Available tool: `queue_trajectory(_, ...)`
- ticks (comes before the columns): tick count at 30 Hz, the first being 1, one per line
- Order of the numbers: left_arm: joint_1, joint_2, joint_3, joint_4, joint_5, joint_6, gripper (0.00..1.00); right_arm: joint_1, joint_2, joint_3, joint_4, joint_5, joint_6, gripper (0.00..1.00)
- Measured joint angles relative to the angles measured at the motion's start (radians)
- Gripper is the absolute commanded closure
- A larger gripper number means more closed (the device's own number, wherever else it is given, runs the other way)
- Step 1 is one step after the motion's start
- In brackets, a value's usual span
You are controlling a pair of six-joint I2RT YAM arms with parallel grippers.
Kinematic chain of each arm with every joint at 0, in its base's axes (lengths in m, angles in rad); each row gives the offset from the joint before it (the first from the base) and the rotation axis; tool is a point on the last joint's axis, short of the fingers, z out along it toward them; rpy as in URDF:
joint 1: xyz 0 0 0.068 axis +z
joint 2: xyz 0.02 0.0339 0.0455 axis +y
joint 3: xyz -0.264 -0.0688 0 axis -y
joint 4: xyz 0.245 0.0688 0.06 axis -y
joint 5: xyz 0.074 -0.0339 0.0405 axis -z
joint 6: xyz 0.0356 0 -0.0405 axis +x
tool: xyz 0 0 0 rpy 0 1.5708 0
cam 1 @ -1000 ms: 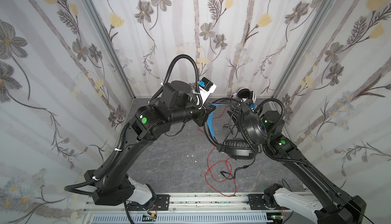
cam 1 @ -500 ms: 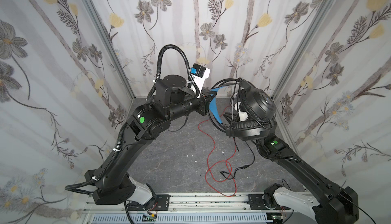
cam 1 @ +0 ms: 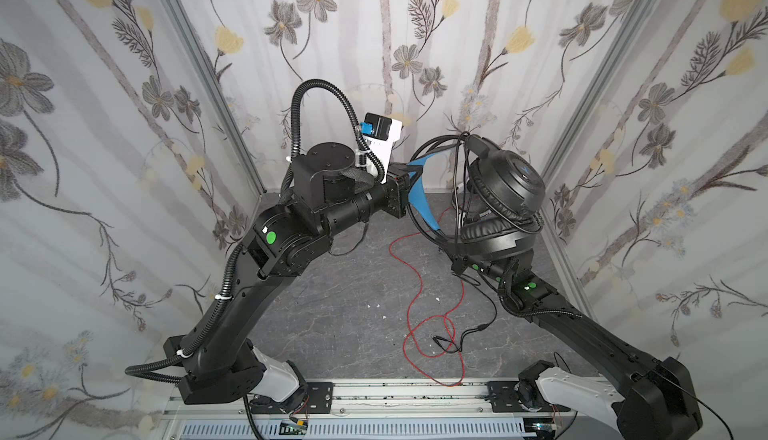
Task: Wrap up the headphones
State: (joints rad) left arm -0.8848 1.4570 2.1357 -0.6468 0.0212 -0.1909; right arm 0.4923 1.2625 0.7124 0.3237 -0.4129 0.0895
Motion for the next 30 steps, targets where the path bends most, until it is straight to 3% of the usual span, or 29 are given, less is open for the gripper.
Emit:
queue_trajectory(7,0.0,-0.009,-0.045,0.083,-0.049,-0.032,1.0,0.0,0.0,-0.047,0.008,0.0,0.021,0.94)
queue_trajectory(16,-0.002,-0.048,-0.159,0.195,-0.227,-0.094,1.0,0.0,-0.014,-0.072,-0.012,0.031,0.013,1.0)
queue_trajectory(23,0.002,-0.042,-0.172,0.208,-0.396,-0.122,1.0,0.026,-0.051,-0.066,-0.103,0.121,-0.035,1.0)
queue_trajectory(30,0.006,0.015,-0.138,0.2,-0.51,-0.141,1.0,0.136,-0.104,-0.045,-0.224,0.257,-0.091,1.0)
